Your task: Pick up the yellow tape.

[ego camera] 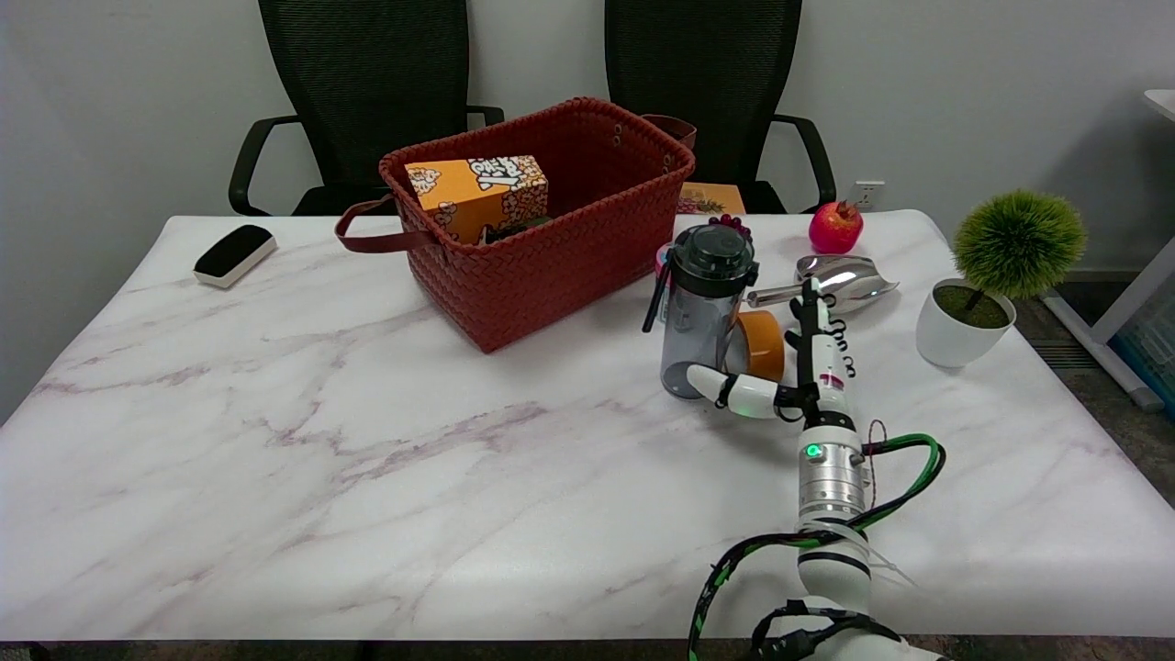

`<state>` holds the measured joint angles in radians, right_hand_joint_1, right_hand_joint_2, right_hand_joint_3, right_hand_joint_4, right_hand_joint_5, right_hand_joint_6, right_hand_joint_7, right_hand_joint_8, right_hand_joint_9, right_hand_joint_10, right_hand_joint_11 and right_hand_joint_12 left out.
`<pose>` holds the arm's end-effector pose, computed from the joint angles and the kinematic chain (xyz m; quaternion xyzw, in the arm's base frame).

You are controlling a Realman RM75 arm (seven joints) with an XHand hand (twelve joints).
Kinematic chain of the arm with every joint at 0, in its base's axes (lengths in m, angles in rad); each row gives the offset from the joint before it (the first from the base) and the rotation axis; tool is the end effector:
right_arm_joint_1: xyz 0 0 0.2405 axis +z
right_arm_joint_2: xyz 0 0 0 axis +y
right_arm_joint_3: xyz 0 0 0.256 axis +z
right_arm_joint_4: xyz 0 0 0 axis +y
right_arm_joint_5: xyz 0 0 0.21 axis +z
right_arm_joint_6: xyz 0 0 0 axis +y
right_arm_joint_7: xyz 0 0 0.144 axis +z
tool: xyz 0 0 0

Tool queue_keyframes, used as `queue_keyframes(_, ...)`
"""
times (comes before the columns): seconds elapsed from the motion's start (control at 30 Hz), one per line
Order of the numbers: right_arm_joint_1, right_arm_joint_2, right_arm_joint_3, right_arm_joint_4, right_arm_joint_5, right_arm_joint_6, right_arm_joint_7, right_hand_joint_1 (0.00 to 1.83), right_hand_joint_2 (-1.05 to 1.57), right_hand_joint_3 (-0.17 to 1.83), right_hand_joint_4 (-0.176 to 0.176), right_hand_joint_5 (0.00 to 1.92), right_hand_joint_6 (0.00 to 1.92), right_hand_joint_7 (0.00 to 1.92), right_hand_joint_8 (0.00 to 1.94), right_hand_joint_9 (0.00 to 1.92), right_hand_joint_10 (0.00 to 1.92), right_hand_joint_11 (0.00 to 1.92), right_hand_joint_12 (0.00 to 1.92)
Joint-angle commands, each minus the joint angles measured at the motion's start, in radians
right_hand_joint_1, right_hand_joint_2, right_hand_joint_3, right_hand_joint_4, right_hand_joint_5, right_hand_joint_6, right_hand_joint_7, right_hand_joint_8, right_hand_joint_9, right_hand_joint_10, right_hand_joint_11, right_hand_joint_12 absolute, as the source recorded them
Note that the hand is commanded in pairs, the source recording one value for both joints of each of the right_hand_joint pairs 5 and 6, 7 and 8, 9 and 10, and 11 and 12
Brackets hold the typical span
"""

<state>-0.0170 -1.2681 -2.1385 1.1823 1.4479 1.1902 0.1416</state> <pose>-0.3366 -0.2765 0.3205 0.4334 -0.1882 0.4655 0.7484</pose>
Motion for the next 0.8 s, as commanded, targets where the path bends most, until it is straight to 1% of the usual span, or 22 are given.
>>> queue_keyframes(0.03, 0.025, -0.003, 0.001, -0.017, 0.007, -0.011, 0.002, 1.15, 0.33, 0.35, 0.0, 0.04, 0.04, 0.22, 0.22, 0.01, 0.01, 0.41, 0.41)
queue_keyframes(0.37, 0.009, 0.003, -0.002, -0.009, 0.001, 0.001, 0.017, 1.18, 0.27, 0.46, 0.0, 0.05, 0.05, 0.23, 0.23, 0.02, 0.02, 0.43, 0.43)
queue_keyframes(0.63, -0.003, 0.012, -0.026, -0.008, -0.003, 0.047, 0.054, 1.18, 0.13, 0.6, 0.0, 0.05, 0.05, 0.23, 0.23, 0.02, 0.02, 0.43, 0.43)
queue_keyframes(0.8, -0.007, 0.018, -0.038, -0.005, -0.003, 0.076, 0.054, 1.18, 0.09, 0.63, 0.0, 0.04, 0.04, 0.22, 0.22, 0.01, 0.01, 0.42, 0.42)
